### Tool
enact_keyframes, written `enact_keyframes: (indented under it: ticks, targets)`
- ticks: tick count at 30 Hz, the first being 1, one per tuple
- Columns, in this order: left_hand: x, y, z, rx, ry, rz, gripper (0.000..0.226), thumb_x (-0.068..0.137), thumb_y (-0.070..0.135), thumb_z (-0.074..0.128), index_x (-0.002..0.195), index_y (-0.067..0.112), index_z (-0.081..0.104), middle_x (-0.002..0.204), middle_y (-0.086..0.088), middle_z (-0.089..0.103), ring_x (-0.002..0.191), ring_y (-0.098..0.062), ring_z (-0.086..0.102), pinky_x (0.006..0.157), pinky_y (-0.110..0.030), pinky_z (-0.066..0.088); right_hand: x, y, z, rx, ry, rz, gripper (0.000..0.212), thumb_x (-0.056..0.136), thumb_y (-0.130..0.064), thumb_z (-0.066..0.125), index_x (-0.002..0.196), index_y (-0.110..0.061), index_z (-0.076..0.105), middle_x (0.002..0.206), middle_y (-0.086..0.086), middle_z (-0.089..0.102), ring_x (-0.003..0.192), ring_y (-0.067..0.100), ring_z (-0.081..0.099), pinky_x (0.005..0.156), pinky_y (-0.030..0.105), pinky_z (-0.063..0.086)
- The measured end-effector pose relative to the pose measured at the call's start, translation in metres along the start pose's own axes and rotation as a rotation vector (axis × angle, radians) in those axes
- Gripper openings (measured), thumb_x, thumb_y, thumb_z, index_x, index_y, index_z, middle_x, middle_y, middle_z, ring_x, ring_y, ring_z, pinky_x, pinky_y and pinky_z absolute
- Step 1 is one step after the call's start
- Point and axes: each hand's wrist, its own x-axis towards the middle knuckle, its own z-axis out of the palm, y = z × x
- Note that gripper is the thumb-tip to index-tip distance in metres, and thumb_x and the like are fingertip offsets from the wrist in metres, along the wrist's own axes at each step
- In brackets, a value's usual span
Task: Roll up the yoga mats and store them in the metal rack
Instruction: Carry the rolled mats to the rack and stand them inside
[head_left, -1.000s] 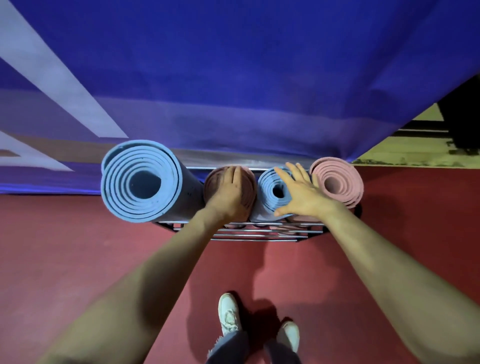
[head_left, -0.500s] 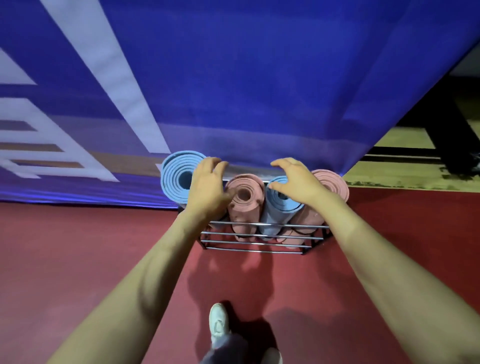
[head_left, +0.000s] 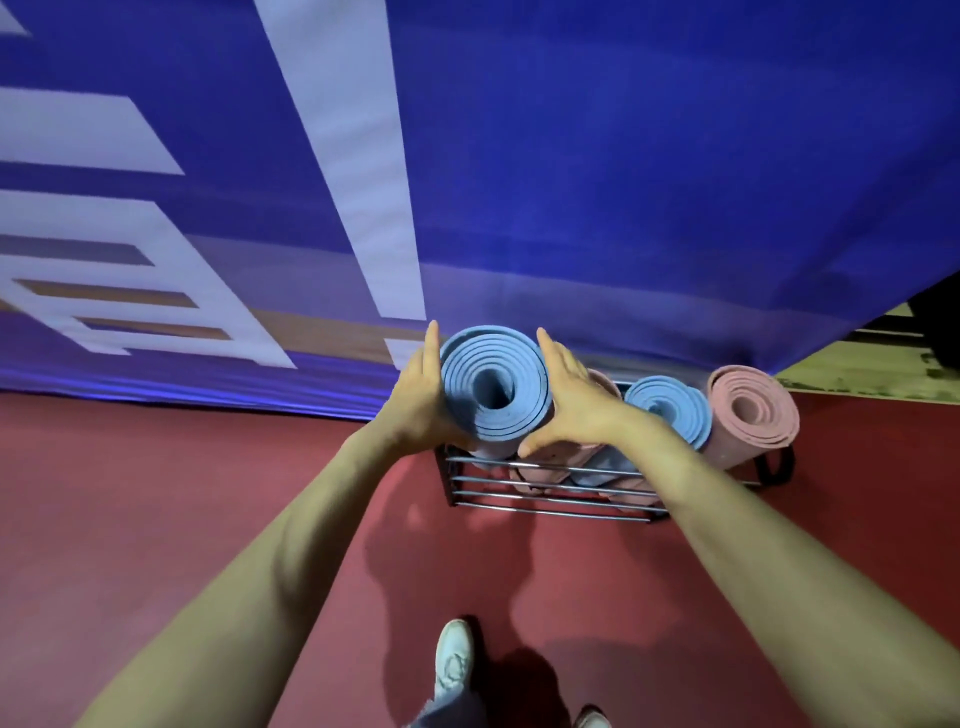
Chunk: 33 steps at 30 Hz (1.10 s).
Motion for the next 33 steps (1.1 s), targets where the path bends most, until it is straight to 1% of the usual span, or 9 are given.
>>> enact_keyframes:
  ticks: [3,5,10,14,19,25,28,30,33]
  targets:
    - [0.001,-0.006,0.003,-0.250,-0.094,0.027,0.141,0.059,0.001,0.088,0.148,0.013,-0.020,0.136,0.012,0.038,0.123,-0.002,0.042,0.095,-0.017,0.042,0.007,0.006,0.009,0.064,0.035,-0.013,0.144,0.053,-0.032,0.092,0.149,-0.017,-0.014,0.159,0.000,-0.006,0.145,0.013,0.001,0.108,0.015,0.005]
    - [0.004,-0.005,0.005,-0.333,-0.060,0.047,0.125,0.062,-0.003,0.085,0.149,0.016,-0.003,0.118,0.023,0.042,0.106,0.009,0.045,0.085,-0.009,0.041,0.009,0.007,0.010,0.127,0.119,-0.031,0.137,0.050,-0.028,0.093,0.151,-0.022,0.001,0.157,-0.002,0.013,0.141,0.013,0.018,0.104,0.011,0.014]
    - [0.027,0.004,-0.016,-0.390,0.033,0.134,0.129,0.055,0.000,0.090,0.151,0.012,0.005,0.122,0.014,0.048,0.101,0.015,0.050,0.082,0.003,0.033,0.016,0.013,-0.022,0.338,0.257,-0.136,0.111,0.041,-0.035,0.092,0.133,-0.041,0.032,0.137,-0.015,0.043,0.125,0.007,0.044,0.105,0.037,0.039]
    - [0.043,0.003,-0.014,-0.384,-0.004,0.138,0.119,0.041,0.024,0.094,0.143,0.013,0.033,0.131,0.004,0.051,0.115,-0.006,0.050,0.094,-0.018,0.042,0.032,0.019,-0.021,0.366,0.174,-0.125,0.106,0.043,-0.027,0.092,0.130,-0.037,0.033,0.131,-0.010,0.047,0.121,0.010,0.047,0.102,0.038,0.043]
    - [0.053,-0.020,-0.003,-0.443,-0.004,0.125,0.104,0.041,0.032,0.092,0.135,0.018,0.047,0.134,-0.004,0.051,0.123,-0.007,0.050,0.104,-0.033,0.044,0.044,0.026,-0.005,0.383,0.228,-0.112,0.104,0.043,-0.031,0.090,0.131,-0.040,0.034,0.128,-0.013,0.049,0.118,0.009,0.049,0.099,0.037,0.044]
    - [0.045,-0.024,-0.008,-0.540,0.017,0.158,0.099,0.050,0.017,0.091,0.136,0.019,0.043,0.137,-0.002,0.046,0.126,-0.002,0.046,0.097,-0.015,0.042,0.032,0.016,-0.014,0.305,0.313,-0.132,0.105,0.044,-0.034,0.091,0.132,-0.040,0.034,0.125,-0.016,0.043,0.116,0.006,0.044,0.093,0.026,0.037]
    - [0.037,-0.039,0.002,-0.547,0.021,0.131,0.100,0.048,0.028,0.090,0.134,0.025,0.040,0.138,0.003,0.045,0.129,-0.002,0.041,0.102,-0.026,0.043,0.036,0.015,-0.001,0.220,0.284,-0.128,0.107,0.042,-0.042,0.086,0.130,-0.051,0.024,0.122,-0.017,0.039,0.112,0.013,0.048,0.091,0.034,0.042]
    - [0.035,-0.051,0.017,-0.529,0.012,0.069,0.101,0.044,0.032,0.087,0.132,0.026,0.038,0.135,0.006,0.044,0.127,0.002,0.042,0.102,-0.030,0.045,0.048,0.023,0.021,0.224,0.229,-0.102,0.111,0.044,-0.032,0.087,0.136,-0.042,0.024,0.124,-0.012,0.039,0.112,0.014,0.047,0.092,0.036,0.044]
    - [0.038,-0.063,0.045,-0.481,-0.016,0.006,0.092,0.042,0.025,0.084,0.123,0.027,0.039,0.123,0.009,0.046,0.114,0.003,0.047,0.095,-0.022,0.046,0.063,0.045,0.061,0.284,0.179,-0.060,0.114,0.038,-0.031,0.084,0.136,-0.036,0.028,0.130,-0.007,0.042,0.115,0.016,0.048,0.095,0.043,0.046]
